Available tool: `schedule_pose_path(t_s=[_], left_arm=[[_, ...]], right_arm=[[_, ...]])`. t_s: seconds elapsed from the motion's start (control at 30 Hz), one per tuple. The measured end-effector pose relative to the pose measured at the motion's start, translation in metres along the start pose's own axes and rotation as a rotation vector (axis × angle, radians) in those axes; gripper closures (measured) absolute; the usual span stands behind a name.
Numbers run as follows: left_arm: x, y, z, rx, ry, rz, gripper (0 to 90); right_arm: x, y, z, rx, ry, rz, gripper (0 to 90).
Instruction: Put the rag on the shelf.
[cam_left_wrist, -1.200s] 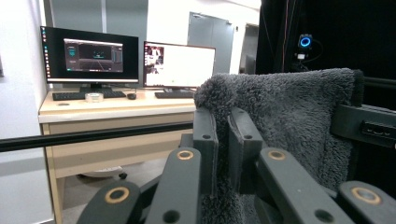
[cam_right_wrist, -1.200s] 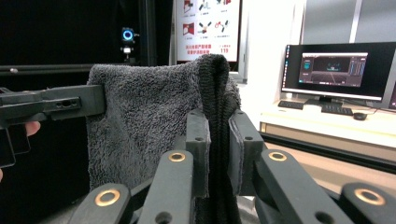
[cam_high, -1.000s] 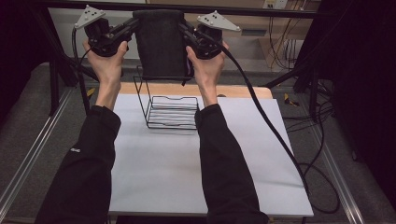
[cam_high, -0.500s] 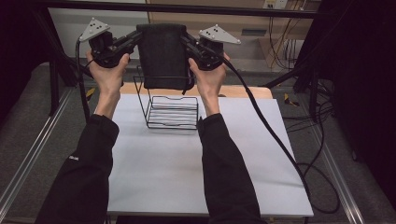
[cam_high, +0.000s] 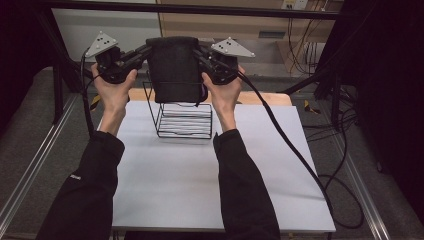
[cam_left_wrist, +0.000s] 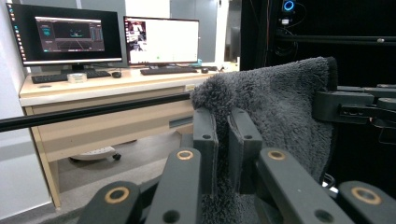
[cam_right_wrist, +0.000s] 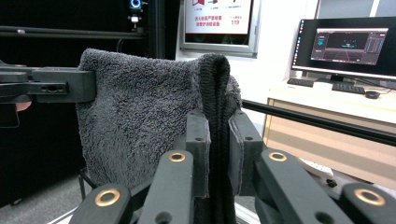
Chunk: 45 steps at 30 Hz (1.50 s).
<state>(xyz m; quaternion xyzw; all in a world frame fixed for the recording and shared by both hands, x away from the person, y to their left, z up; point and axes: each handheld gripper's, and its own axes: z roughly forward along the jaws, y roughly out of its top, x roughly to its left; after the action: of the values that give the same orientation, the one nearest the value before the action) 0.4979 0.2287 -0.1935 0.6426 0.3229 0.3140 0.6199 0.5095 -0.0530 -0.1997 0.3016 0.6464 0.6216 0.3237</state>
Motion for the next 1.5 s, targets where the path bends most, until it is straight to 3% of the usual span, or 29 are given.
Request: schedule_pose_path(t_s=[0.33, 0.8, 1.07, 1.5], left_arm=[[-0.005, -0.007, -0.007, 0.003, -0.014, 0.013, 82.4], [-0.014, -0.012, -0.015, 0.019, -0.019, 0.043, 82.4], [-0.016, -0.016, -0.02, 0.02, -0.018, 0.053, 82.3], [-0.018, -0.025, -0.029, 0.037, -0.025, 0.071, 82.3]], right_arm=[[0.004, -0.002, -0.006, 0.009, 0.0, -0.039, 80.4], [0.009, -0.011, -0.016, 0.013, 0.004, -0.047, 80.4], [0.014, -0.012, -0.019, 0.013, 0.007, -0.076, 80.4], [0.018, -0.019, -0.026, 0.021, 0.036, -0.088, 80.3]])
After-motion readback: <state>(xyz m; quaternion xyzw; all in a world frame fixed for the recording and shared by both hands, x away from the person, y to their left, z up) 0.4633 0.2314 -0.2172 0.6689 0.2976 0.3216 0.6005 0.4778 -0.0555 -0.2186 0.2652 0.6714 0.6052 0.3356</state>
